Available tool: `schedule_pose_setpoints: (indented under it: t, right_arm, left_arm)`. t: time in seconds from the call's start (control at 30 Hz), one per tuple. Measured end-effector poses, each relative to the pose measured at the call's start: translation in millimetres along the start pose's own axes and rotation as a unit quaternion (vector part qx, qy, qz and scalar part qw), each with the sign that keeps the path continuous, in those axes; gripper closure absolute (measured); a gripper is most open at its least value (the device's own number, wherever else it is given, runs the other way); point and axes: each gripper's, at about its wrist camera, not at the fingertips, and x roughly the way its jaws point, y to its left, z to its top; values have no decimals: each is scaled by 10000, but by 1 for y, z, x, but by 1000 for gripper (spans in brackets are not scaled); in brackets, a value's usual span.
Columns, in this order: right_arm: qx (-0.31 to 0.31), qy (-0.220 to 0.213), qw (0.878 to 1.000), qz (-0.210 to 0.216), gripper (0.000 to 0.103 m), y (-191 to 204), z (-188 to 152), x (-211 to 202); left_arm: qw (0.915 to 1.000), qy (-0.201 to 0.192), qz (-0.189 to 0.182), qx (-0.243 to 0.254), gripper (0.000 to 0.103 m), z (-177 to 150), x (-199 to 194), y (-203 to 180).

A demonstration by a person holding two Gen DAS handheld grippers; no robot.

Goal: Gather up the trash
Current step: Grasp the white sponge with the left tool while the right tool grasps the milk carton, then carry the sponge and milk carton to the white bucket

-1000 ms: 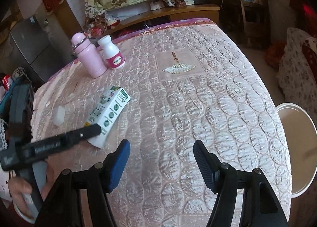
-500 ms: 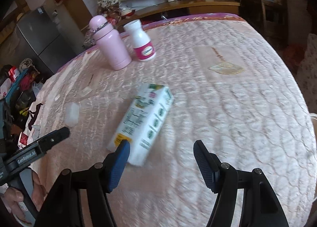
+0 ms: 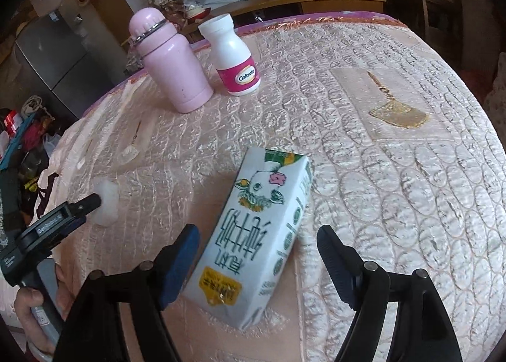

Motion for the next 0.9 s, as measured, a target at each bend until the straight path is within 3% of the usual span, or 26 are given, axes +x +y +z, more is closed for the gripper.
schedule_pose_setpoints:
  t: [0.1, 0.17, 0.2, 0.23, 0.33, 0.57, 0.9]
  right_arm:
    - [-129, 62, 9999, -68, 23, 8, 0, 8]
    - [-179, 63, 9998, -109, 24, 9, -1, 14]
    - [-165, 66, 9998, -122, 26, 8, -2, 15]
    - [-140, 56, 9998, -100, 33, 6, -4, 16]
    - [-228, -48, 9997, -73, 34, 2, -10, 6]
    - [-482, -341, 9982, 52, 34, -6, -25, -39]
    - [-312, -638, 9975, -42, 34, -47, -56, -104]
  left_arm:
    - [10000, -70, -56, -16, 27, 1, 5, -2]
    - [9997, -13, -231, 37, 41, 0, 8, -4]
    - [9994, 28, -336, 65, 60, 0, 8, -4]
    - [9988, 75, -481, 99, 68, -2, 7, -6]
    - [9985, -41, -466, 302, 71, -7, -6, -13]
    - [9943, -63, -850, 646, 72, -37, -39, -35]
    - [9816, -124, -1179, 1495, 72, -94, -80, -118]
